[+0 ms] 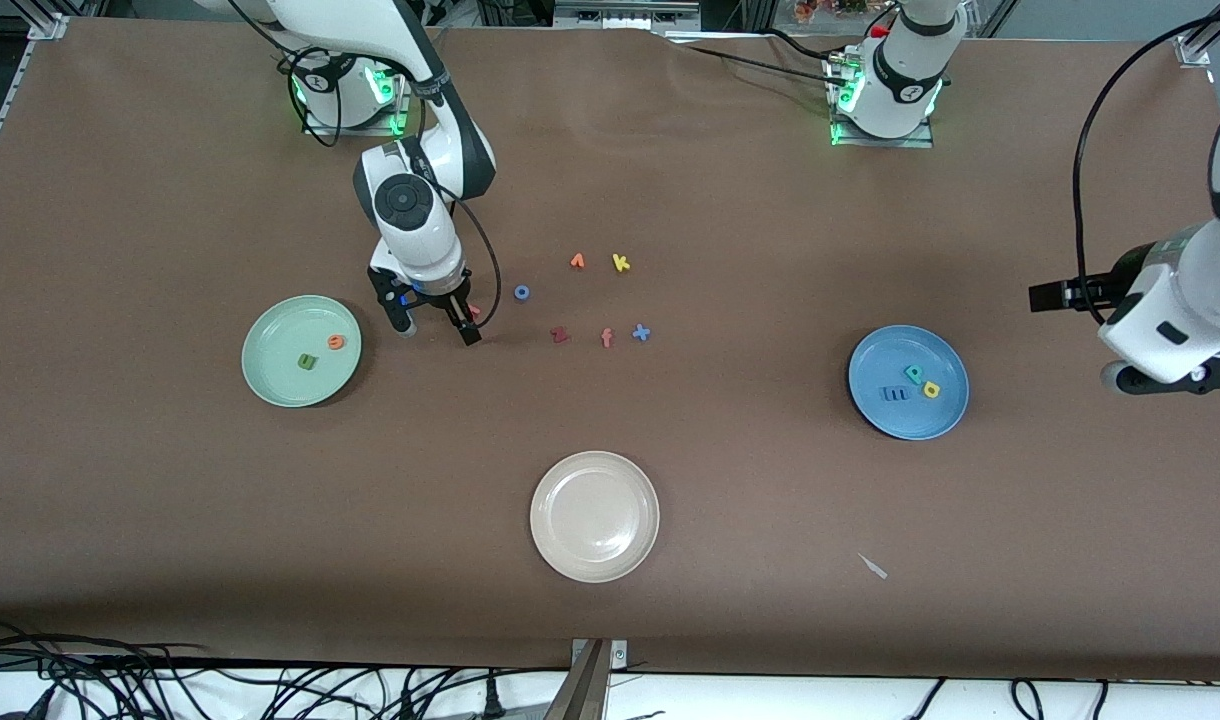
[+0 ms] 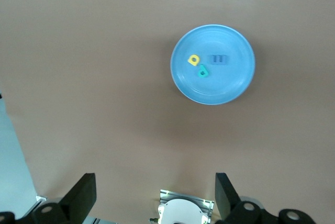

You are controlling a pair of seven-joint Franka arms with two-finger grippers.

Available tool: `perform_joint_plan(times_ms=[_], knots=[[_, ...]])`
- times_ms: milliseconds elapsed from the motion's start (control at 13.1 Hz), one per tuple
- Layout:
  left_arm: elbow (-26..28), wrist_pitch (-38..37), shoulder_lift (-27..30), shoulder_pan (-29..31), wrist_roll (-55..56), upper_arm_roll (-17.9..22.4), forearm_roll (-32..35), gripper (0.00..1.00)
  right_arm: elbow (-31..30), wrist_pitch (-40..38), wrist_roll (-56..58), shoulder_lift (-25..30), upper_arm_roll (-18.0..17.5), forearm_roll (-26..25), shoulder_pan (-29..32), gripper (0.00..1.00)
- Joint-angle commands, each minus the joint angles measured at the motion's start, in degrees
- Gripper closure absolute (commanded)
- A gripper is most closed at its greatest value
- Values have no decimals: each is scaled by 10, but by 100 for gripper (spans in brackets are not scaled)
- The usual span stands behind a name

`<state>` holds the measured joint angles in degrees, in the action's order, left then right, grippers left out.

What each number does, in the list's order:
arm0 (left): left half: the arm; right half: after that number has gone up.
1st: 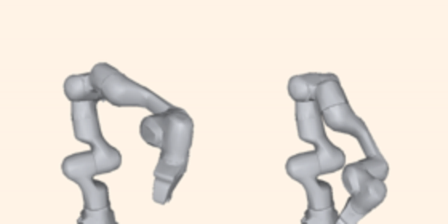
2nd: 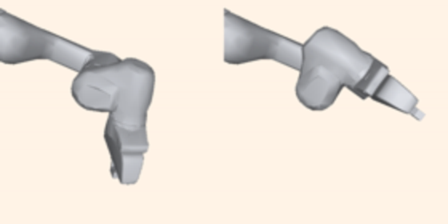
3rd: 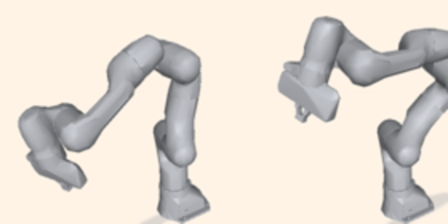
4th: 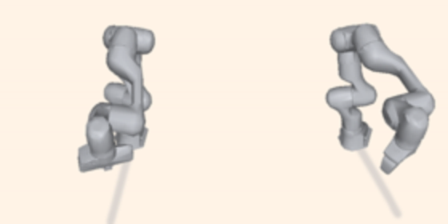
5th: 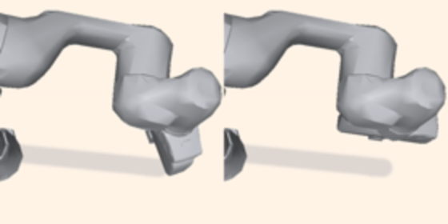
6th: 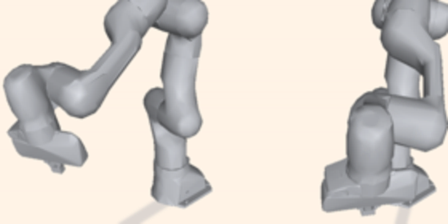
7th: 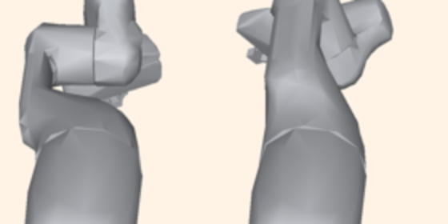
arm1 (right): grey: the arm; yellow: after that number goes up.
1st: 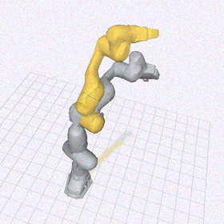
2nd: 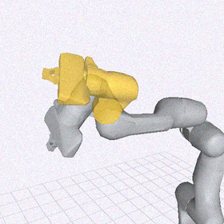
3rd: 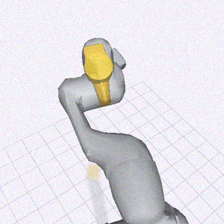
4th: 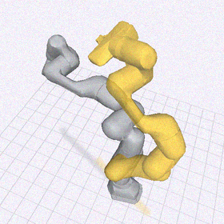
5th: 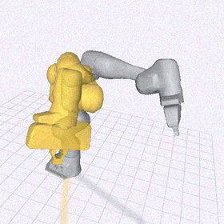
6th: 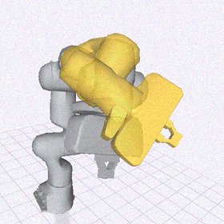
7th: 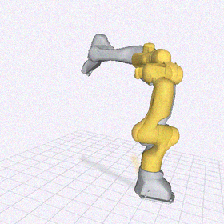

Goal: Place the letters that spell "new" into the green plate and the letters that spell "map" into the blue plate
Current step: 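Return the left gripper to rest while the right gripper reaches pink letter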

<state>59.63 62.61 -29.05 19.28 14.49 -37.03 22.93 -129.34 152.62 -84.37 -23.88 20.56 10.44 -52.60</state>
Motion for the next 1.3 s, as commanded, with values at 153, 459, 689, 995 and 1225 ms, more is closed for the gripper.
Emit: perform_joint_plan(times_ms=[153,459,689,995,1225], knots=[[0,19,70,-88,-79,200,-153,0,-14,24,4,2,-3,25,-1,17],[73,122,129,-125,-94,274,-222,1,-13,24,6,-4,-14,28,0,19],[185,233,193,-162,-97,324,-235,1,-11,24,8,-10,-17,34,0,21],[263,308,213,-164,-155,345,-270,2,-10,26,9,-13,-17,35,0,33],[296,359,213,-161,-155,335,-201,0,-9,48,9,-25,-33,41,2,48]])
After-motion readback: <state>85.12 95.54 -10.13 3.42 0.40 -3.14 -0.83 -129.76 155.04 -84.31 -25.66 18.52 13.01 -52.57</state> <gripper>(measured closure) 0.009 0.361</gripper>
